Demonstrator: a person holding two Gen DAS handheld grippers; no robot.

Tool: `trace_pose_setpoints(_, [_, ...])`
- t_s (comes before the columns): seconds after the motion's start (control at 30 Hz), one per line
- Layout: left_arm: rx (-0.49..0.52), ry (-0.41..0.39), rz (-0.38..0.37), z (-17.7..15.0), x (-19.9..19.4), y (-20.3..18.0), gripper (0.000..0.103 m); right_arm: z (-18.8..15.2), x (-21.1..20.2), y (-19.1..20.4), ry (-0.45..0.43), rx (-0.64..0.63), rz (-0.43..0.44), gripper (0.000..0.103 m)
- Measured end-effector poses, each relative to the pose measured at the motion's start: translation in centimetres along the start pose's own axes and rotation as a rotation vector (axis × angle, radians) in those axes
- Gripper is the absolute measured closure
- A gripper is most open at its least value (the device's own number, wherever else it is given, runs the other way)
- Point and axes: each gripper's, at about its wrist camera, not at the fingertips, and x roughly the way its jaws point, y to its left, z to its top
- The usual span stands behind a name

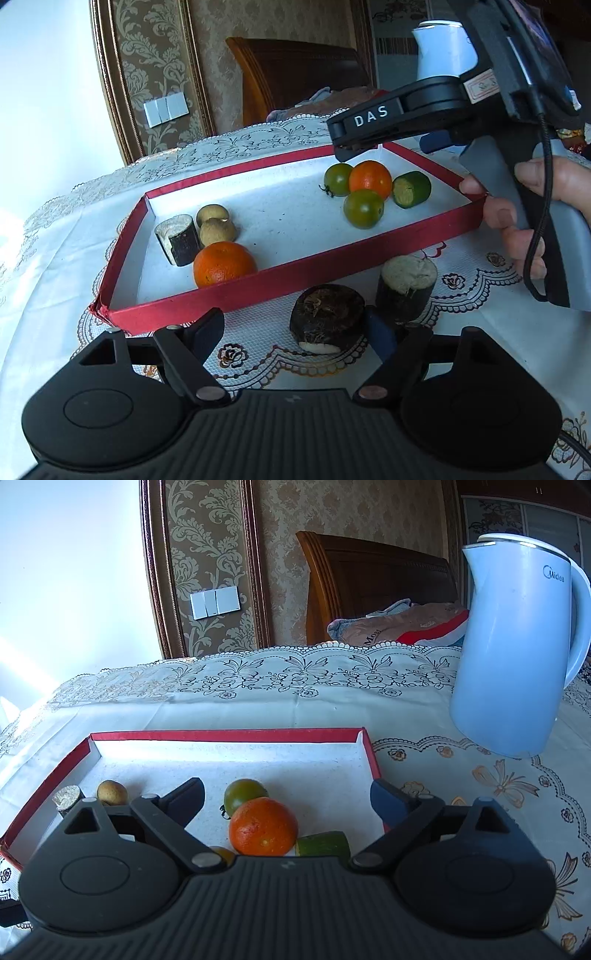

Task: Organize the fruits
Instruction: 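Withdraw both open tools from the tray toward the remaining eggplant pieces, then lower the left tool onto a dark round eggplant piece while the right tool approaches an eggplant slice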

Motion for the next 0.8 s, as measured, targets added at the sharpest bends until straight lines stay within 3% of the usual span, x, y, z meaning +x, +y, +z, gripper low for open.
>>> trace_pose_setpoints(0.2, [-0.122, 0.030, 0.086, -0.2, 0.1, 2.7, 0.021, -0.1, -0.5, -0.2, -0.003, 0.005, 0.009, 0.007])
trace_pose_setpoints(0.33, [-0.137, 0.023, 0.170, -0.7, -0.3, 3.5, 0.021, -0.3, -0.7, -0.1, -0.006, -0.004, 0.011, 0.006])
trace_pose_setpoints(0.8, [-0.209, 0.049, 0.152, -0.6, 0.0, 4.8, 0.014, -1.1, -3.4, 0.6, 0.028, -0.004, 0.042, 0.006])
